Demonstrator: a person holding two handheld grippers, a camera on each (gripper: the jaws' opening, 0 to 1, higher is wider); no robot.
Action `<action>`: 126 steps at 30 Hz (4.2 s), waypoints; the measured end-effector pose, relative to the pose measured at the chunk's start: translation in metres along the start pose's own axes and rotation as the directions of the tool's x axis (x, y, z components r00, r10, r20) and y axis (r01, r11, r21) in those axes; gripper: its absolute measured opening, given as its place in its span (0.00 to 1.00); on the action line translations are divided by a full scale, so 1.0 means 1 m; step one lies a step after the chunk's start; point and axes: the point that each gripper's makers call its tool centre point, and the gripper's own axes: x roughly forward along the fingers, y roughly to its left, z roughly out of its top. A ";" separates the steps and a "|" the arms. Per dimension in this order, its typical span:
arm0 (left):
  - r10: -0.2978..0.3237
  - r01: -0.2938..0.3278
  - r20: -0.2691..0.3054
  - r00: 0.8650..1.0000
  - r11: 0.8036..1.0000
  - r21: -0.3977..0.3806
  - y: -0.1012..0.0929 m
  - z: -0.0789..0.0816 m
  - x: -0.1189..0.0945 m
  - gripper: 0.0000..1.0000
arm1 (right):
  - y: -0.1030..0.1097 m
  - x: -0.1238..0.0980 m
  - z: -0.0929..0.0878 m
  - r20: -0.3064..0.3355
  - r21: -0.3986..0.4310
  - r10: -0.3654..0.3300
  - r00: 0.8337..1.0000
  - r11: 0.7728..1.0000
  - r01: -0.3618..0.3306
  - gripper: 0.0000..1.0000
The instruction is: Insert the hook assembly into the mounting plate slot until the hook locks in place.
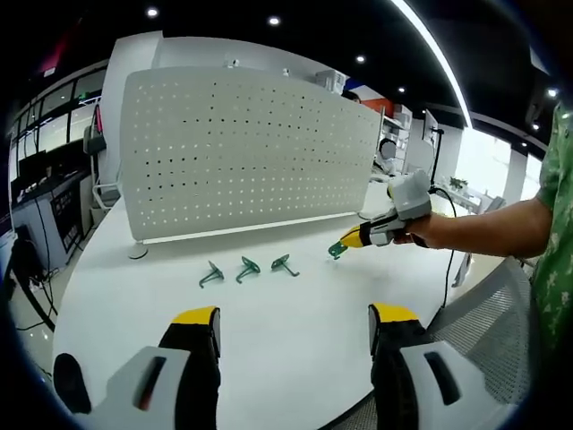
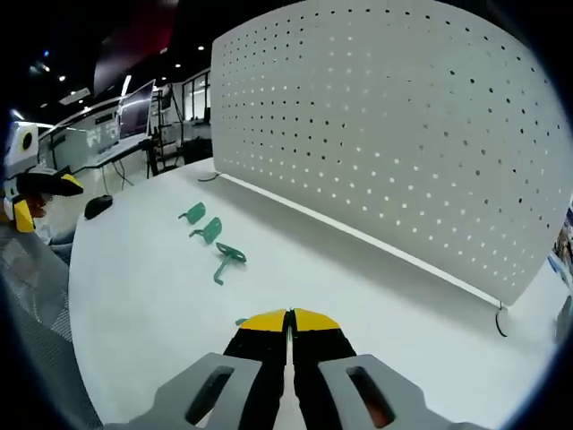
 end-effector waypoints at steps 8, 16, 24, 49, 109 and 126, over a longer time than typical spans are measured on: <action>-0.043 0.045 -0.016 0.999 0.986 0.158 -0.018 0.004 0.006 0.67 | 0.008 -0.014 0.027 0.009 -0.014 0.021 1.000 1.000 -0.021 0.00; -0.100 0.087 0.034 0.994 0.957 0.277 -0.038 0.021 0.013 0.64 | 0.032 -0.025 0.062 0.037 -0.014 0.079 0.996 0.997 -0.079 0.00; -0.151 0.110 0.072 0.986 0.913 0.393 -0.044 0.039 0.021 0.59 | 0.068 -0.036 0.082 0.044 0.024 0.176 0.983 0.984 -0.177 0.00; -0.245 0.163 0.063 0.968 0.796 0.583 -0.053 0.068 0.069 0.47 | 0.109 -0.050 0.110 0.047 0.194 0.316 0.948 0.928 -0.319 0.00; -0.313 0.198 0.081 0.946 0.760 0.619 -0.063 0.071 0.076 0.04 | 0.132 -0.058 0.114 0.020 0.299 0.425 0.905 0.861 -0.412 0.00; -0.308 0.196 0.117 0.944 0.810 0.553 -0.062 0.081 0.075 0.03 | 0.130 -0.061 0.122 0.063 0.273 0.406 0.912 0.872 -0.407 0.00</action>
